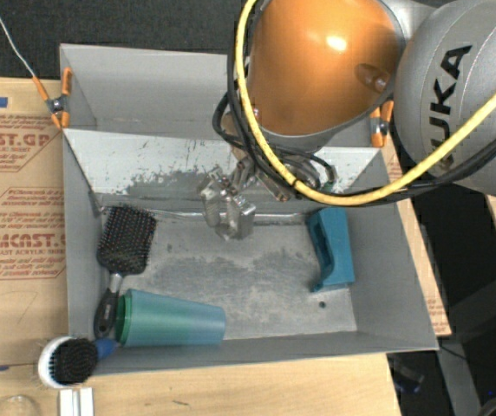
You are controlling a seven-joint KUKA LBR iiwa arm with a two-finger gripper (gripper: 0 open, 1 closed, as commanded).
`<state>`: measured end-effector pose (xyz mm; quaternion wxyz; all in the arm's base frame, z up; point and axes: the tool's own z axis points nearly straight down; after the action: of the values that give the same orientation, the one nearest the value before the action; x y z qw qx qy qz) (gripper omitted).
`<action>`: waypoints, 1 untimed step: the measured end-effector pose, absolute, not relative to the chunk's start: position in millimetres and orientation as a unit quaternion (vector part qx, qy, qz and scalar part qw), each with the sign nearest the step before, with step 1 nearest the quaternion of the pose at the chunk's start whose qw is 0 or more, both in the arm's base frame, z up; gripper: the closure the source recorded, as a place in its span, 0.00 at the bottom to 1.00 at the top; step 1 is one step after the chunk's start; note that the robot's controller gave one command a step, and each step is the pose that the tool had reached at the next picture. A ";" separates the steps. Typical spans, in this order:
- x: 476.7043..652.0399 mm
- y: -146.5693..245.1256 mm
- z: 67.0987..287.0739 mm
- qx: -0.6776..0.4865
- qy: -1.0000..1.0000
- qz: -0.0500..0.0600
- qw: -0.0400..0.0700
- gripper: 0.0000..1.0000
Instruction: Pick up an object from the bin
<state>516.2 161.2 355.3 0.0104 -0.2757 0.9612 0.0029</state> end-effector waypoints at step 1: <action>516.2 161.2 355.3 -0.276 0.961 0.003 0.010 0.00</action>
Offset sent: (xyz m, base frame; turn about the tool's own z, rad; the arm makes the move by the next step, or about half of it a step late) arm 0.0000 0.0000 0.0000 0.0000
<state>516.2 161.2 355.3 0.0103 -0.2757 0.9612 0.0029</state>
